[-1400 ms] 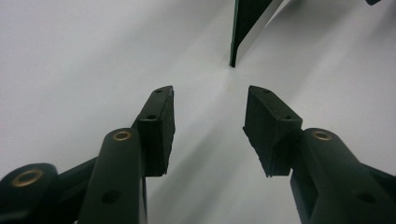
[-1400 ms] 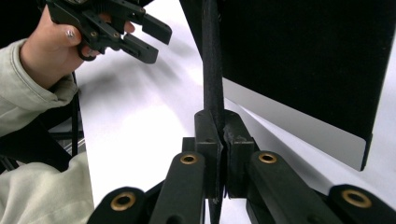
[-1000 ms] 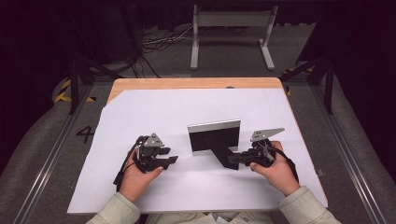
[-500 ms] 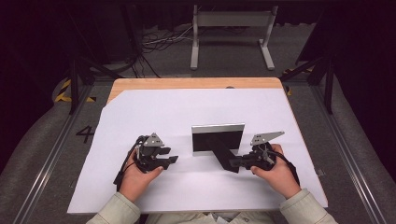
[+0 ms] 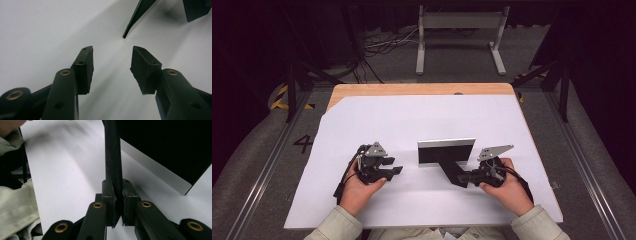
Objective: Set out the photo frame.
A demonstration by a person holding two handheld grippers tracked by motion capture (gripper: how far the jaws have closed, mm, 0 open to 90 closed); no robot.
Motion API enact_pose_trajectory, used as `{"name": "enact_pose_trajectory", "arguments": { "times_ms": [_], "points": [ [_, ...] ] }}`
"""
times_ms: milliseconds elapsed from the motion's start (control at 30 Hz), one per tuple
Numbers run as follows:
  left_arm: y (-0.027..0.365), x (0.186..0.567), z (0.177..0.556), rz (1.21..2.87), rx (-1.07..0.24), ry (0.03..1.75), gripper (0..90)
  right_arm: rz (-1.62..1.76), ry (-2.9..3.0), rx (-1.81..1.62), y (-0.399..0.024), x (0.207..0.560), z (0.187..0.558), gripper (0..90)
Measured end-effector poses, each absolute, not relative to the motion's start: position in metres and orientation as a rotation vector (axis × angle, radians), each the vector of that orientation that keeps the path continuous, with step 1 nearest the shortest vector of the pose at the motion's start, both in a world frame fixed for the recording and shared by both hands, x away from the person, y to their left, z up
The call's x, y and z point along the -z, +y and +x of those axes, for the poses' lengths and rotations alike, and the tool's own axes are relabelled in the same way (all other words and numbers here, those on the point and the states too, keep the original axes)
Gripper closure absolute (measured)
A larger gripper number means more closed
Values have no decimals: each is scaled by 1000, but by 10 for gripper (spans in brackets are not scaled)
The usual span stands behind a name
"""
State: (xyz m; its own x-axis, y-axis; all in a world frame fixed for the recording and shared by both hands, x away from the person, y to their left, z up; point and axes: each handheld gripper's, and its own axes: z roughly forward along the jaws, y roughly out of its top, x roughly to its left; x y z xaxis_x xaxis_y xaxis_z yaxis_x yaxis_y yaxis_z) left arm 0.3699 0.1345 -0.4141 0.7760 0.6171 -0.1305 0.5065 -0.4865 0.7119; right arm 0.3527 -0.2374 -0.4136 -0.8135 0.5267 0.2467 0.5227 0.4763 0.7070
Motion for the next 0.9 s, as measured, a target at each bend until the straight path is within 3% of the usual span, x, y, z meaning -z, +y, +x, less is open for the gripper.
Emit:
{"name": "enact_pose_trajectory", "arguments": {
  "times_ms": [900],
  "points": [
    [132, 413, 372, 2173, -174, 828, 533, 968, 2661, -1331, -246, 410, 343, 733]
  ]
}}
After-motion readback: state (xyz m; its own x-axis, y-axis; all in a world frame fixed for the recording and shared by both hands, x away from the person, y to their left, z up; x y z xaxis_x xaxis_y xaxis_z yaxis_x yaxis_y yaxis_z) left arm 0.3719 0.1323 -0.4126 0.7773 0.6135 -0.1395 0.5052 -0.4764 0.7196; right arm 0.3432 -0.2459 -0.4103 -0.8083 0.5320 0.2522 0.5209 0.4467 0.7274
